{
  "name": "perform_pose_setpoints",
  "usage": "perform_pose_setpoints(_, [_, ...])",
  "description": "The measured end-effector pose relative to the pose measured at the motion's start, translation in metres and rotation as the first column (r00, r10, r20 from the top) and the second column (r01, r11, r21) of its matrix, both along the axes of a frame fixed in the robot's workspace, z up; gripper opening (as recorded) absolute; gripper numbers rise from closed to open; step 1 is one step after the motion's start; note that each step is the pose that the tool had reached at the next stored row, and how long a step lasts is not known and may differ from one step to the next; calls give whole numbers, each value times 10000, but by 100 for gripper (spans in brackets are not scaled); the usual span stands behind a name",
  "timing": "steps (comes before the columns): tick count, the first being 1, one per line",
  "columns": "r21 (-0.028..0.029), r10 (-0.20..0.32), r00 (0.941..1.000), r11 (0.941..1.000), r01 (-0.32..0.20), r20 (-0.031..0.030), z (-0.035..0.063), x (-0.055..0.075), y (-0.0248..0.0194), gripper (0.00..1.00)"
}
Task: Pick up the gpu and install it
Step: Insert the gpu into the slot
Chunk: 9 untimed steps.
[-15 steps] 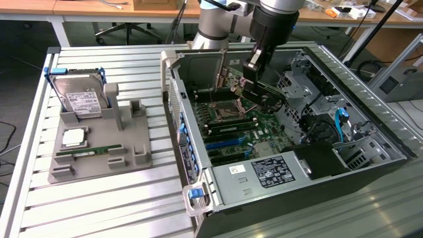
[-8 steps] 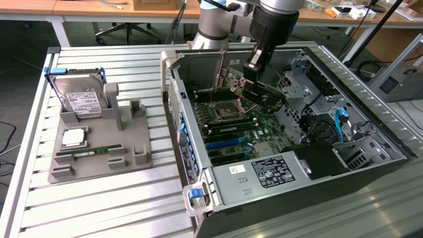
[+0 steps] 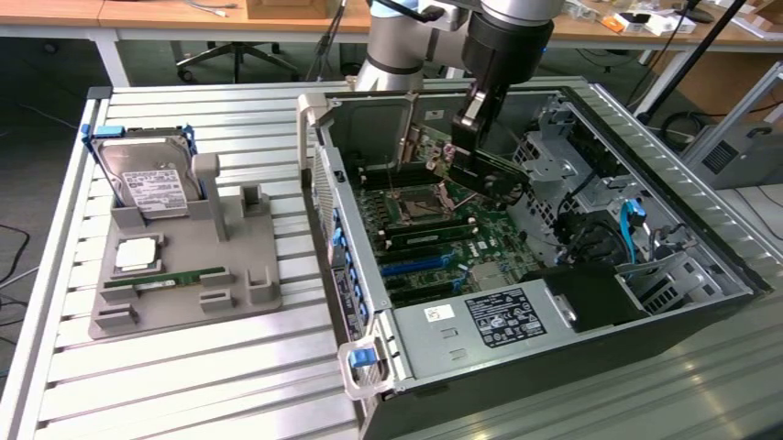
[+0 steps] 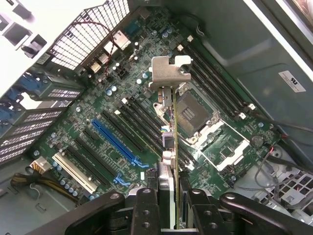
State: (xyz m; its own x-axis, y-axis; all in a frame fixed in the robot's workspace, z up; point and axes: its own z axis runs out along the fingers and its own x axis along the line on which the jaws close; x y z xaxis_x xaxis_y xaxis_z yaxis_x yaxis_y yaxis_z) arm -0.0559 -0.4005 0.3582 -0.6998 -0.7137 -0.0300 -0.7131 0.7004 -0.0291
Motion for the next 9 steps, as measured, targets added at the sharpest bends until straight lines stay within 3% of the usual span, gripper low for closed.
perform_pose_setpoints(9, [0, 252, 9997, 9997, -252, 0, -1, 0, 0, 27])
